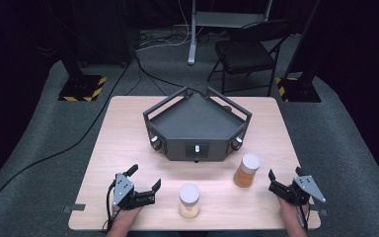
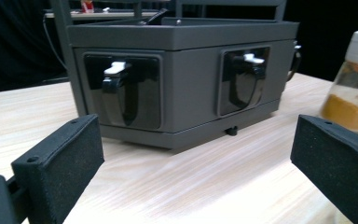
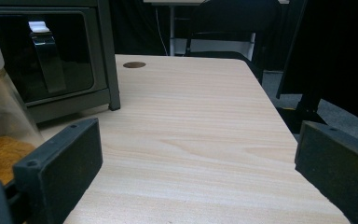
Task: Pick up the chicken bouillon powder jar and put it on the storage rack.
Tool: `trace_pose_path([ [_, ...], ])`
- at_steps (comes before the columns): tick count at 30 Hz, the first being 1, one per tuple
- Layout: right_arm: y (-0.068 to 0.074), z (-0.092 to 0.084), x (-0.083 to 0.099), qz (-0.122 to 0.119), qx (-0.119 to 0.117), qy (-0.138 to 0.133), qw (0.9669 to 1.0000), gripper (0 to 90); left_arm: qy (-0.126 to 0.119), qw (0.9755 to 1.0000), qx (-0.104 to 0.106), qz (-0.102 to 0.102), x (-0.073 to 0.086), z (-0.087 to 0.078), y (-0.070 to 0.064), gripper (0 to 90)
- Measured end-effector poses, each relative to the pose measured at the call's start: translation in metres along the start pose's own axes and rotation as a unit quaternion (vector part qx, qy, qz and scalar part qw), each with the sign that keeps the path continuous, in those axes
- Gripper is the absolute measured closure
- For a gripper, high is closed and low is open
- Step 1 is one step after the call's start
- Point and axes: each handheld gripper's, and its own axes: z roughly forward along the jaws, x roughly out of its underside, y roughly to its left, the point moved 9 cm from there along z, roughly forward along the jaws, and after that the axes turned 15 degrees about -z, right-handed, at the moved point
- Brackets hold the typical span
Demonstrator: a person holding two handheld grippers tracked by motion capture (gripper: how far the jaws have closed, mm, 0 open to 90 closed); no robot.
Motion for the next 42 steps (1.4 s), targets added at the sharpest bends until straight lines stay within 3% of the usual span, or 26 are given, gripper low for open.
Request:
trace_pose_path([
  [6, 0.0, 0.0, 0.0, 0.001, 0.0, 0.0, 1.0, 0.0, 0.009, 0.9996, 0.025, 0.011, -0.002, 0.001, -0.002, 1.9],
  [15, -0.001, 0.0, 0.0, 0.002, -0.002, -0.001, 1.0, 0.5, 0.018, 0.9987, 0.045, 0.019, -0.003, 0.001, -0.004, 2.0],
  [25, -0.001, 0.0, 0.0, 0.0, -0.003, 0.0, 1.0, 0.4, 0.034, 0.9962, 0.074, 0.03, -0.004, 0.003, -0.011, 1.9],
  [42, -0.002, 0.001, 0.0, 0.006, -0.001, 0.001, 1.0, 0.4, 0.034, 0.9938, 0.1, 0.036, -0.008, -0.004, -0.019, 1.3],
])
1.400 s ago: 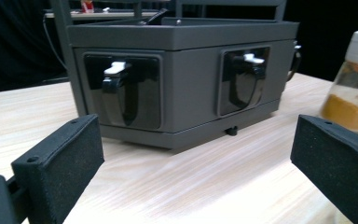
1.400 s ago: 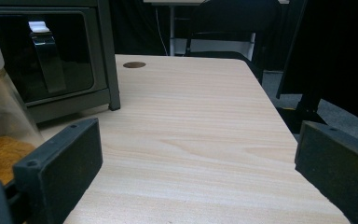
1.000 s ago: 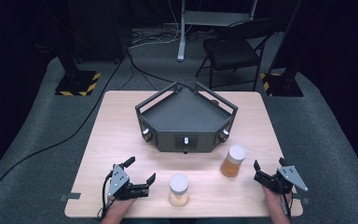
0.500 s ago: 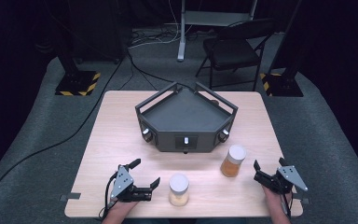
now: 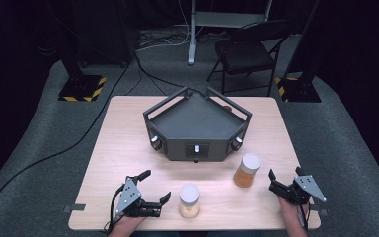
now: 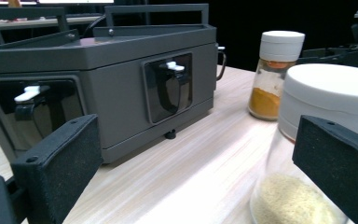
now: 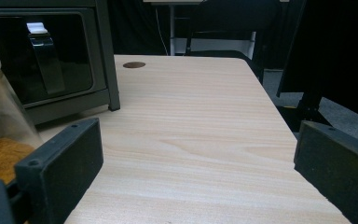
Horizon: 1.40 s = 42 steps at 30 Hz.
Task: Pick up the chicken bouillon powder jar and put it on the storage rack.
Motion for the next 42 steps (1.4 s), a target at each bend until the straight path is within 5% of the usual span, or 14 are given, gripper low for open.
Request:
trace_pose_path([
  [28, -0.001, 0.001, 0.0, 0.001, -0.001, 0.001, 1.0, 0.2, 0.009, 0.9974, 0.07, 0.008, -0.006, -0.004, -0.035, 1.4],
  [42, -0.001, 0.001, -0.001, 0.001, -0.004, 0.004, 1.0, 0.3, 0.017, 0.9962, 0.084, 0.013, -0.005, 0.0, -0.042, 1.2],
])
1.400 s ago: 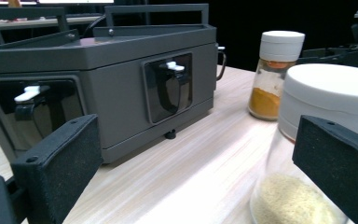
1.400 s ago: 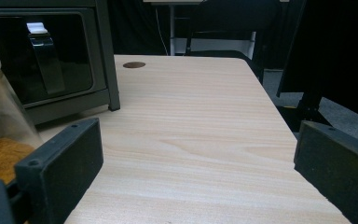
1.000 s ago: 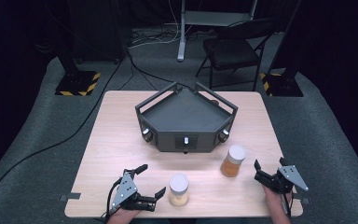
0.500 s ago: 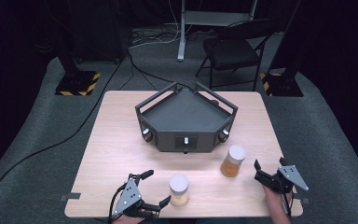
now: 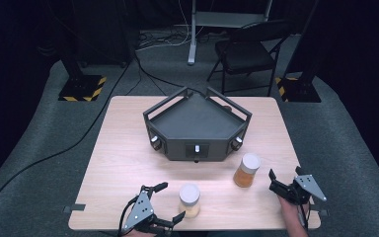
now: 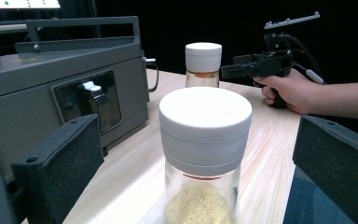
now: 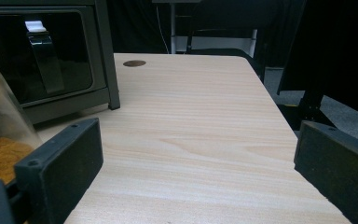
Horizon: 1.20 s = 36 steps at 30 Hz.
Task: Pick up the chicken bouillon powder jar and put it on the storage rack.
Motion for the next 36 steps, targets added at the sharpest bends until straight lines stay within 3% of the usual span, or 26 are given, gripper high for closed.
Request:
trace_pose_path([
  [13, -0.004, 0.002, 0.001, 0.002, -0.012, -0.003, 0.9999, 0.0, 0.001, 1.0, -0.009, -0.002, 0.002, 0.009, -0.001, 1.3],
  [26, -0.003, 0.002, 0.0, 0.0, -0.012, -0.003, 0.9999, 0.0, 0.0, 1.0, 0.006, 0.002, -0.005, 0.023, -0.003, 1.3],
  [36, -0.003, 0.002, 0.0, 0.0, -0.013, -0.004, 0.9999, 0.0, 0.006, 1.0, 0.006, 0.001, -0.005, 0.034, -0.003, 1.3],
])
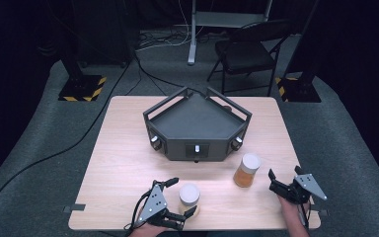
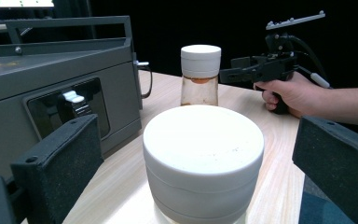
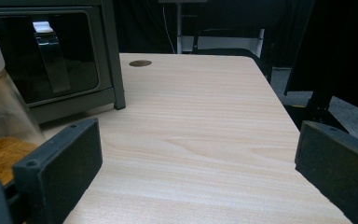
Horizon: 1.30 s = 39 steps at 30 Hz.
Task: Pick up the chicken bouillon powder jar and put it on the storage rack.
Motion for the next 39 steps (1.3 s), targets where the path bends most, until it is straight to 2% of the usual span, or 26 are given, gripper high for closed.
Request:
trace_pose_path([
  [6, 0.001, 0.0, -0.001, -0.009, -0.007, 0.001, 0.9999, 0.0, 0.003, 1.0, 0.004, 0.001, -0.001, 0.009, -0.001, 1.3],
  [10, 0.0, 0.0, 0.0, -0.004, -0.007, -0.001, 1.0, 0.0, 0.009, 0.9998, 0.015, -0.008, -0.001, 0.013, -0.001, 1.2],
  [13, 0.0, 0.0, 0.0, -0.003, -0.007, -0.001, 1.0, 0.0, 0.012, 0.9998, 0.016, -0.007, -0.002, 0.016, -0.002, 1.2],
  [20, 0.0, 0.0, 0.0, -0.002, -0.007, -0.001, 1.0, 0.0, 0.022, 0.9997, 0.008, -0.002, 0.002, 0.022, -0.001, 1.2],
  [23, 0.0, 0.0, 0.0, -0.001, -0.007, 0.0, 1.0, 0.0, 0.026, 0.9996, 0.008, -0.01, 0.003, 0.023, 0.0, 1.6],
  [27, 0.0, 0.0, 0.0, -0.001, -0.007, 0.0, 1.0, 0.0, 0.029, 0.9995, 0.002, -0.01, 0.004, 0.022, 0.0, 4.0],
  [29, 0.0, 0.001, 0.0, -0.001, -0.007, 0.001, 1.0, 0.0, 0.025, 0.9996, -0.007, -0.014, 0.004, 0.021, 0.0, 7.3],
  [32, 0.0, 0.001, 0.0, -0.001, -0.007, 0.001, 1.0, 0.0, 0.036, 0.9992, -0.008, -0.014, 0.004, 0.021, 0.001, 19.8],
  [35, 0.0, 0.0, 0.0, -0.002, -0.007, 0.0, 1.0, 0.0, 0.039, 0.9992, -0.009, -0.004, 0.005, 0.021, 0.0, 32.4],
  [39, 0.0, 0.0, 0.0, -0.002, -0.007, 0.001, 1.0, 0.0, 0.04, 0.9991, -0.01, -0.005, 0.005, 0.021, 0.0, 33.0],
])
